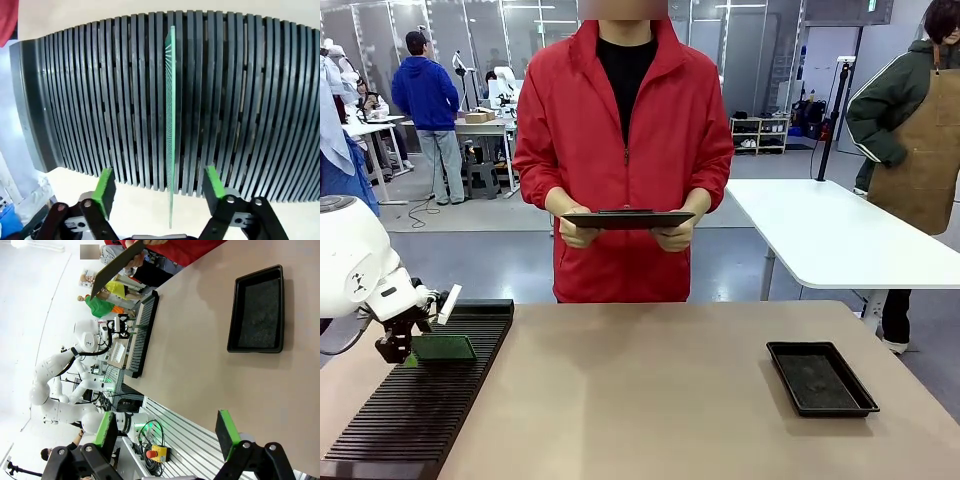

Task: Inspect the PCB.
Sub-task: Pick up the Blank PCB and present it to the human, then release the Blank PCB you were holding.

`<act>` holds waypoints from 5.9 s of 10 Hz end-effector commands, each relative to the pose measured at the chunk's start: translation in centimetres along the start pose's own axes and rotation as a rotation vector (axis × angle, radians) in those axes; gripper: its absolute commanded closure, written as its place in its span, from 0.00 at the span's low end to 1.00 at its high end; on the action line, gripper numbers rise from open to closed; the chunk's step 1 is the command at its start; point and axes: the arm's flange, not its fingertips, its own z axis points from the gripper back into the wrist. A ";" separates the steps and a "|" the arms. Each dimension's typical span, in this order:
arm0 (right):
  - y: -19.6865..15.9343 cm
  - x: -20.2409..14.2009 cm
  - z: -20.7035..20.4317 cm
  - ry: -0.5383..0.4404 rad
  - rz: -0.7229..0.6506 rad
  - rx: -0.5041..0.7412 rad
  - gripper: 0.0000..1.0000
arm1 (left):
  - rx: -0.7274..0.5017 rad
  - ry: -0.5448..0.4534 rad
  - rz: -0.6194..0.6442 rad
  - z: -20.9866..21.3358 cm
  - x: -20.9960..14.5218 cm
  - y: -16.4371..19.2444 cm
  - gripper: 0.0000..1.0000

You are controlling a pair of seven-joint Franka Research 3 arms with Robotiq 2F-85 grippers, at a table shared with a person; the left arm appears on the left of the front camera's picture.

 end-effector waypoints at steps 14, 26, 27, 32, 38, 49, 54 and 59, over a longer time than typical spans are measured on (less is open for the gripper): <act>0.0 0.1 0.2 -0.005 0.020 0.008 0.00 | -0.141 -0.192 0.269 9.2 -1.4 0.3 1.00; 0.0 0.1 0.2 -0.005 0.020 0.008 0.00 | -0.518 -0.882 0.935 7.4 -7.6 -4.6 1.00; 0.0 0.1 0.2 -0.005 0.020 0.008 0.00 | -0.543 -0.908 0.972 6.8 -7.2 -4.8 0.97; 0.0 0.1 0.2 -0.005 0.020 0.008 0.00 | -1.334 -1.055 1.403 4.2 -1.1 0.6 0.97; 0.0 0.1 0.2 -0.005 0.020 0.008 0.00 | -1.479 -1.057 1.435 0.3 3.9 8.7 0.97; 0.0 0.1 0.2 -0.005 0.020 0.008 0.00 | -1.468 -1.039 1.445 0.5 3.9 7.5 0.97; 0.0 0.1 0.2 -0.005 0.020 0.008 0.00 | -1.468 -1.039 1.445 0.5 3.9 7.5 0.97; 0.0 0.1 0.2 -0.005 0.020 0.008 0.00 | -1.468 -1.039 1.445 0.5 3.9 7.5 0.97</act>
